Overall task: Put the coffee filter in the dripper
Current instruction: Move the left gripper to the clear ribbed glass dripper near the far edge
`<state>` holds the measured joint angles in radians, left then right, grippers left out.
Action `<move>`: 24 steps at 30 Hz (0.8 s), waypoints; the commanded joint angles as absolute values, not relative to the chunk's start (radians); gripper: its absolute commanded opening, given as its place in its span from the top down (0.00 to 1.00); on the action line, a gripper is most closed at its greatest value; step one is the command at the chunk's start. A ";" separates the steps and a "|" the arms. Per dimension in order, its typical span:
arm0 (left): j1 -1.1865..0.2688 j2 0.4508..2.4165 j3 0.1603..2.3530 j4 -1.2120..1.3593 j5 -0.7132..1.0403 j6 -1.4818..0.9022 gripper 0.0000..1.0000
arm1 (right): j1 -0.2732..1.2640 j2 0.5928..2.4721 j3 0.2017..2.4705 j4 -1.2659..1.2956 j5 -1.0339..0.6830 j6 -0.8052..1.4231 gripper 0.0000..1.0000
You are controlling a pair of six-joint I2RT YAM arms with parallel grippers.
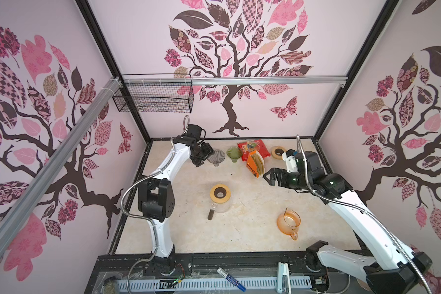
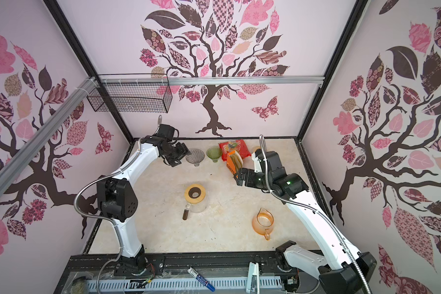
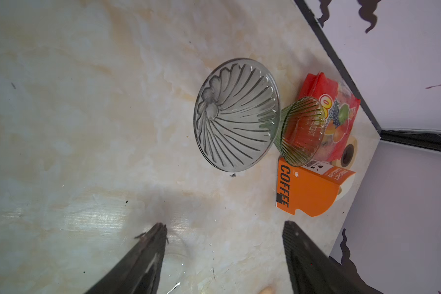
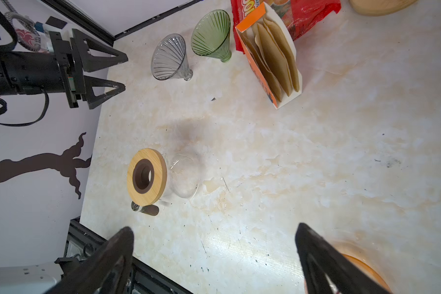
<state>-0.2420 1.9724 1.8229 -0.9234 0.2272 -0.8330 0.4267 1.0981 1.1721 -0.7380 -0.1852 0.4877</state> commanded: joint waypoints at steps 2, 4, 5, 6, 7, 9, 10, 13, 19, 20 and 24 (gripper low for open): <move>-0.252 2.044 1.933 -1.005 0.161 -0.842 0.34 | 0.426 1.059 1.165 -0.767 -0.153 0.460 0.00; -0.252 2.066 1.961 -1.002 0.159 -0.850 0.37 | 0.426 1.051 1.156 -0.767 -0.158 0.462 0.00; -0.252 2.077 1.967 -0.996 0.161 -0.855 0.39 | 0.427 1.046 1.151 -0.764 -0.160 0.465 0.00; -0.252 2.085 1.973 -0.993 0.162 -0.858 0.40 | 0.427 1.043 1.148 -0.762 -0.165 0.465 0.00; -0.252 2.099 1.982 -0.996 0.164 -0.860 0.42 | 0.428 1.042 1.143 -0.760 -0.169 0.466 0.00; -0.252 2.122 2.000 -0.999 0.163 -0.866 0.43 | 0.428 1.040 1.140 -0.758 -0.174 0.464 0.00; -0.253 2.132 2.008 -0.995 0.164 -0.870 0.44 | 0.428 1.039 1.139 -0.756 -0.176 0.462 0.00; -0.252 2.156 2.027 -0.968 0.172 -0.877 0.47 | 0.428 1.032 1.141 -0.756 -0.178 0.459 0.00; -0.252 2.210 2.062 -0.968 0.168 -0.894 0.52 | 0.428 1.017 1.127 -0.757 -0.178 0.454 0.00; -0.252 2.217 2.062 -0.962 0.169 -0.898 0.53 | 0.428 1.015 1.126 -0.756 -0.179 0.453 0.00; -0.250 2.237 2.067 -0.954 0.168 -0.911 0.59 | 0.428 1.012 1.118 -0.754 -0.179 0.451 0.00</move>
<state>-0.2489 2.2215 2.0159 -0.9661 0.1833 -0.8963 0.4267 1.0302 1.1217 -0.7448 -0.1761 0.4683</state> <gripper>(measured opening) 0.414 0.998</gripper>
